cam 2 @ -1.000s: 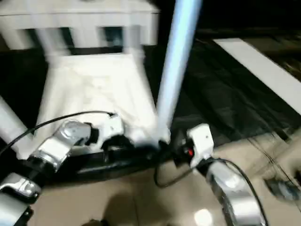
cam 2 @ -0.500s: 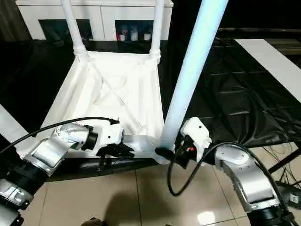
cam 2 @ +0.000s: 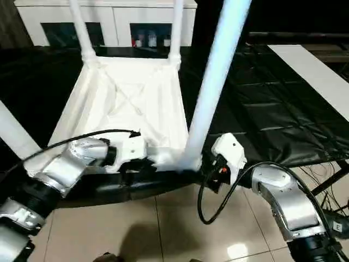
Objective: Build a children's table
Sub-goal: Rotate leg to tighten
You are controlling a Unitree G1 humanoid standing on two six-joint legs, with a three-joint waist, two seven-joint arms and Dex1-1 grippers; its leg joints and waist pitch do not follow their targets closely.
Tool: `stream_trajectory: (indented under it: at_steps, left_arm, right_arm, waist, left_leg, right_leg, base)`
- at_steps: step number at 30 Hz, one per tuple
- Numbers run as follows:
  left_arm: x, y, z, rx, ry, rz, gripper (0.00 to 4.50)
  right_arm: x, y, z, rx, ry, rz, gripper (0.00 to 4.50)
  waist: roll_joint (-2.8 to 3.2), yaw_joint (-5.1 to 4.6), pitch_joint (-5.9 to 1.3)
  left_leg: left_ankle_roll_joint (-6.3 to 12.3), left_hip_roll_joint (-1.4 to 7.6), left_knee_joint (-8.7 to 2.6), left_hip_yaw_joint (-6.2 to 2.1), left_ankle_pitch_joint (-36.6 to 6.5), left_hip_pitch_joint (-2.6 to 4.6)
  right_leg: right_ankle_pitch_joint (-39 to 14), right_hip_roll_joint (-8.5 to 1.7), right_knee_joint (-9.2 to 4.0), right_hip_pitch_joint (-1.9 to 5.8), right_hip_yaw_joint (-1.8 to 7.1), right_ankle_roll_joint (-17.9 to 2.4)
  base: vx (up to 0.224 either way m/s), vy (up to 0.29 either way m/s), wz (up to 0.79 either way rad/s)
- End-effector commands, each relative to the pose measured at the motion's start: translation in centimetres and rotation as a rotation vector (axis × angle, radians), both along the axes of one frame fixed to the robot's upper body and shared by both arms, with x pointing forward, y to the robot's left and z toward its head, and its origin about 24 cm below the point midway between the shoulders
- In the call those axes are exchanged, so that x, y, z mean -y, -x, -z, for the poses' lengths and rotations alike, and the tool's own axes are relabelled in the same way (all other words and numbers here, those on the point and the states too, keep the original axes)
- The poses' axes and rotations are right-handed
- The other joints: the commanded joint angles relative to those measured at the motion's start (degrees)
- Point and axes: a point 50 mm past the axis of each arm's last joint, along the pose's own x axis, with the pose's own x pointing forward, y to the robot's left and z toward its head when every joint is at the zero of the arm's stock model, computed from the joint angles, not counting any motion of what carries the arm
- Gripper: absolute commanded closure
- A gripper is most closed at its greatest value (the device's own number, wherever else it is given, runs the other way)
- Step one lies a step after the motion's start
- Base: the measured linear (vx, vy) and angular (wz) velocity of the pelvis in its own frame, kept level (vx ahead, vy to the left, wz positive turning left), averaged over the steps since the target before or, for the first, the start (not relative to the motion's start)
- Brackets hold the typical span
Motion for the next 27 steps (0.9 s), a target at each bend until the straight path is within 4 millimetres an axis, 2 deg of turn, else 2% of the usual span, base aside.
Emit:
stream_trajectory:
  at_steps: [1, 2, 4, 5, 7, 9, 11, 12, 15, 16, 17, 18, 19, 20, 21, 22, 23, 24, 25, 26, 27]
  left_arm:
    - [-0.5, -1.6, -2.8, 0.126, 0.093, -0.107, 3.94]
    - [-0.6, -2.1, -3.3, 0.176, 0.083, -0.126, 3.94]
    - [-0.7, -2.8, -4.0, 0.252, 0.059, -0.155, 3.91]
    - [-0.7, -2.8, -4.0, 0.252, 0.059, -0.155, 3.73]
    - [-0.7, -3.8, -5.0, 0.354, 0.037, -0.204, 3.52]
    - [-0.8, -3.8, -5.1, 0.377, 0.014, -0.190, 3.42]
    - [-0.9, -3.4, -5.0, 0.372, 0.010, -0.166, 3.42]
    - [-0.8, -3.1, -5.2, 0.362, 0.063, -0.175, 3.42]
    - [-0.7, -2.4, -6.4, 0.368, 0.265, -0.251, 3.42]
    - [-0.8, -2.5, -6.8, 0.379, 0.430, -0.424, 3.42]
    - [-1.0, -2.5, -6.7, 0.339, 0.502, -0.522, 3.42]
    - [-1.0, -2.2, -6.4, 0.324, 0.562, -0.591, 3.42]
    - [-1.1, -2.0, -6.3, 0.318, 0.593, -0.626, 3.42]
    - [-1.2, -1.4, -6.0, 0.351, 0.632, -0.666, 3.42]
    - [-1.3, -0.1, -4.9, 0.306, 0.692, -0.731, 3.42]
    - [-1.5, 0.6, -4.3, 0.274, 0.723, -0.770, 3.42]
    - [-1.9, 1.8, -3.1, 0.257, 0.727, -0.863, 3.42]
    - [-2.4, 3.2, -2.3, 0.259, 0.748, -0.932, 3.42]
    - [-2.7, 3.7, -1.9, 0.260, 0.753, -0.961, 3.42]
    - [-2.8, 4.0, -1.8, 0.280, 0.744, -0.978, 3.42]
    - [-2.9, 4.2, -1.7, 0.296, 0.733, -0.995, 3.42]
  right_arm:
    - [-0.2, 0.2, -0.7, 0.015, -0.067, 0.013, 0.00]
    - [-0.2, 0.1, -0.7, 0.024, -0.081, 0.035, 0.00]
    - [-0.2, 0.0, -0.8, 0.037, -0.090, 0.064, 0.00]
    - [-0.2, 0.0, -0.8, 0.037, -0.090, 0.064, 0.00]
    - [-0.6, 0.3, -0.5, 0.041, -0.103, 0.080, 0.00]
    - [-0.8, 0.6, -0.3, 0.036, -0.109, 0.078, 0.00]
    - [-1.0, 0.9, -0.3, 0.033, -0.117, 0.080, 0.00]
    - [-1.0, 1.2, -0.4, 0.034, -0.128, 0.090, 0.00]
    - [-0.9, 1.7, -0.8, 0.059, -0.160, 0.143, 0.00]
    - [-0.7, 1.9, -1.1, 0.088, -0.176, 0.228, 0.00]
    - [-0.6, 1.9, -1.2, 0.105, -0.178, 0.269, 0.00]
    - [-0.4, 2.0, -1.3, 0.129, -0.177, 0.321, 0.00]
    - [-0.4, 2.1, -1.3, 0.144, -0.175, 0.353, 0.00]
    - [-0.2, 2.2, -1.4, 0.175, -0.163, 0.411, 0.00]
    - [-0.3, 2.7, -1.6, 0.203, -0.167, 0.478, 0.00]
    - [-0.3, 2.9, -1.6, 0.217, -0.170, 0.514, 0.00]
    - [-0.6, 3.6, -1.5, 0.207, -0.178, 0.545, 0.00]
    - [-1.0, 4.3, -1.3, 0.200, -0.191, 0.566, 0.00]
    - [-1.2, 4.5, -1.1, 0.201, -0.180, 0.577, 0.00]
    - [-1.3, 4.6, -0.9, 0.202, -0.174, 0.593, 0.00]
    - [-1.3, 4.6, -0.6, 0.202, -0.167, 0.611, 0.00]
  waist:
    - [-0.46, -0.06, -4.14]
    - [-0.44, -0.14, -4.30]
    - [-0.25, -0.22, -4.27]
    - [-0.33, -0.34, -4.14]
    - [-0.03, -0.43, -4.03]
    - [0.22, -0.35, -3.79]
    - [0.26, -0.45, -3.81]
    - [0.48, -0.32, -4.01]
    - [0.58, -0.10, -4.69]
    - [0.53, -0.02, -4.91]
    - [0.68, 0.10, -4.92]
    - [0.68, 0.22, -5.05]
    - [0.53, 0.27, -4.80]
    - [0.36, 0.22, -4.65]
    - [0.11, 0.09, -4.46]
    - [0.12, -0.12, -4.08]
    - [0.42, -0.20, -4.17]
    - [-0.24, -0.63, -4.15]
    - [0.23, -0.82, -4.05]
    - [-0.43, -1.11, -4.10]
    - [0.05, -1.25, -3.96]
  left_leg:
    - [2.85, 1.21, -3.42, -0.28, -7.0, 0.74]
    - [3.85, 1.12, -3.22, -0.30, -5.2, 0.44]
    - [4.64, 0.98, -3.14, -0.27, -5.1, 0.41]
    - [4.73, 0.94, -3.14, -0.21, -6.2, 0.47]
    - [4.14, 1.01, -3.27, -0.32, -8.1, 0.61]
    - [3.03, 1.12, -3.54, -0.43, -9.9, 0.78]
    - [2.32, 1.20, -3.72, -0.42, -10.5, 0.84]
    - [2.13, 1.27, -3.72, -0.50, -10.3, 0.91]
    - [3.28, 1.33, -3.25, -0.41, -5.9, 0.70]
    - [3.50, 1.44, -3.20, -0.37, -5.6, 0.77]
    - [4.16, 1.30, -2.99, -0.31, -5.6, 0.69]
    - [4.09, 1.43, -3.00, -0.29, -6.0, 0.86]
    - [4.24, 1.42, -3.10, -0.30, -6.5, 0.70]
    - [3.93, 1.37, -3.23, -0.36, -7.8, 0.53]
    - [3.60, 1.47, -3.41, -0.27, -8.3, 0.55]
    - [3.29, 1.36, -3.71, -0.19, -10.7, 0.55]
    - [2.24, 1.36, -3.80, -0.29, -12.7, 0.80]
    - [2.00, 1.74, -3.96, -0.25, -13.1, 0.60]
    - [1.79, 1.48, -4.06, -0.34, -14.7, 0.69]
    - [1.65, 1.38, -4.08, -0.32, -15.5, 0.74]
    - [0.95, 1.38, -4.36, -0.53, -16.6, 0.70]
  right_leg:
    - [-1.0, -2.83, -4.51, 2.89, 2.25, -13.0]
    - [3.2, -2.72, -4.06, 3.08, 2.13, -13.8]
    - [5.2, -2.61, -4.00, 3.06, 2.01, -14.3]
    - [4.2, -2.55, -4.17, 3.02, 1.99, -14.2]
    - [1.4, -2.69, -4.50, 3.00, 1.96, -13.9]
    - [-2.3, -2.79, -4.84, 2.96, 1.98, -13.1]
    - [-3.2, -2.78, -4.99, 3.01, 2.04, -12.7]
    - [-2.8, -2.82, -4.87, 3.07, 2.03, -12.8]
    - [7.4, -2.82, -3.80, 3.37, 2.03, -15.2]
    - [8.6, -2.82, -3.69, 3.38, 1.99, -15.8]
    - [9.9, -2.74, -3.76, 3.36, 1.93, -16.5]
    - [9.4, -2.88, -3.74, 3.40, 1.89, -16.7]
    - [7.9, -2.83, -4.02, 3.32, 1.85, -16.6]
    - [4.1, -2.81, -4.37, 3.42, 1.83, -15.5]
    - [2.7, -2.85, -4.59, 3.38, 1.92, -15.0]
    - [-2.3, -2.71, -5.28, 3.12, 1.87, -13.4]
    - [-6.9, -2.71, -5.62, 2.95, 1.99, -11.7]
    - [-7.0, -2.62, -5.61, 3.11, 2.07, -11.0]
    - [-10.6, -2.46, -6.27, 2.55, 2.08, -8.7]
    - [-12.2, -2.32, -6.47, 2.45, 2.08, -7.8]
    - [-14.6, -2.26, -6.70, 2.20, 2.08, -6.5]
  base:
    - [0.000, 0.000, 0.00]
    - [0.000, 0.000, 0.00]
    - [0.000, 0.000, 0.00]
    - [0.000, 0.000, 0.00]
    - [0.000, 0.000, 0.00]
    - [0.000, 0.000, 0.00]
    - [0.000, 0.000, 0.00]
    - [0.000, 0.000, 0.00]
    - [0.000, 0.000, 0.00]
    - [0.000, 0.000, 0.00]
    - [0.000, 0.000, 0.00]
    - [0.000, 0.000, 0.00]
    - [0.000, 0.000, 0.00]
    - [0.000, 0.000, 0.00]
    - [0.000, 0.000, 0.00]
    - [0.000, 0.000, 0.00]
    - [0.000, 0.000, 0.00]
    - [0.000, 0.000, 0.00]
    - [0.000, 0.000, 0.00]
    - [0.000, 0.000, 0.00]
    - [0.000, 0.000, 0.00]
